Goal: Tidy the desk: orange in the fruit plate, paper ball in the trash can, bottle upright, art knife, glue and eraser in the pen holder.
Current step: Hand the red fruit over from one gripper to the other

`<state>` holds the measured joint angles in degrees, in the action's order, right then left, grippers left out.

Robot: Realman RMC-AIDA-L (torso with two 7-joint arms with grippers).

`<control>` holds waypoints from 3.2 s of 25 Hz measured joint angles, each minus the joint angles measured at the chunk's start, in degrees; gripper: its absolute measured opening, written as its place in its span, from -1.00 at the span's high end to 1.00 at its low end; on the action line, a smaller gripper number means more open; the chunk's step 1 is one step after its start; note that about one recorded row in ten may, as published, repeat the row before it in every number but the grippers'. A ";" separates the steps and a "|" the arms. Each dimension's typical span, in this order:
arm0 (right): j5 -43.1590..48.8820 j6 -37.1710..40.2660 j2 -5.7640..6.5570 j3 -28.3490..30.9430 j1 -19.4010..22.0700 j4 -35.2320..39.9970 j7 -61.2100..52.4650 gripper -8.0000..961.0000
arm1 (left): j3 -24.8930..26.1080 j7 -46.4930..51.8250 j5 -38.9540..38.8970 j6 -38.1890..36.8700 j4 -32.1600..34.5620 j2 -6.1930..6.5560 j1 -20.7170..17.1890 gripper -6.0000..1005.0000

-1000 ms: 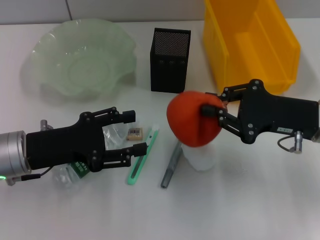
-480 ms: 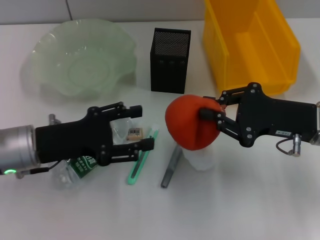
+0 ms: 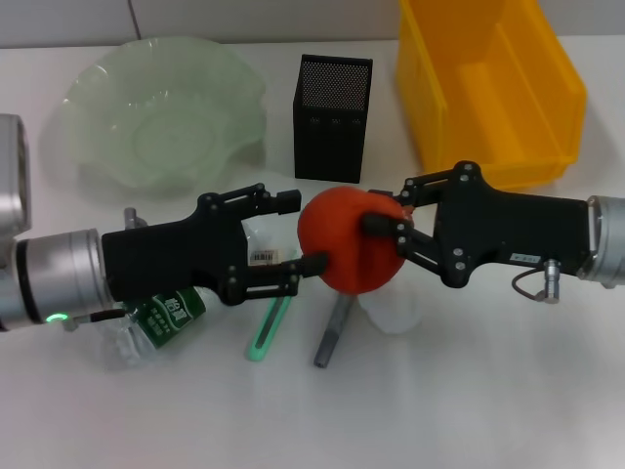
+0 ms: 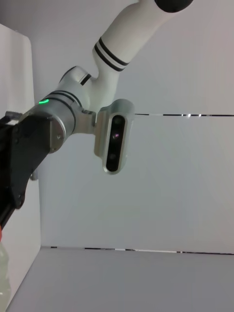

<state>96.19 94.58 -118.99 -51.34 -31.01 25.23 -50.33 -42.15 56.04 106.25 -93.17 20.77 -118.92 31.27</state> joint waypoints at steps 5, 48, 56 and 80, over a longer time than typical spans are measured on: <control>0.14 -0.66 -0.03 0.01 -0.80 -1.07 0.09 0.51 | -0.23 -0.77 -0.26 1.08 -0.95 -0.03 0.75 -0.50; 0.08 -0.73 -0.02 0.03 -0.81 -1.10 -3.45 0.37 | -0.92 -0.23 -2.42 0.47 -1.43 0.09 0.60 0.79; 0.24 -0.73 0.07 0.01 -0.19 -0.37 -5.35 0.35 | -0.71 0.37 -2.47 0.35 -1.44 0.09 0.76 0.86; 3.30 -6.30 1.21 0.00 3.81 1.72 -9.54 -0.69 | -0.47 1.12 -6.32 0.49 -0.85 0.33 0.65 0.87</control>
<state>99.49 88.28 -117.78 -51.33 -27.20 26.95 -59.87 -42.62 57.15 99.93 -92.68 19.91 -118.59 31.93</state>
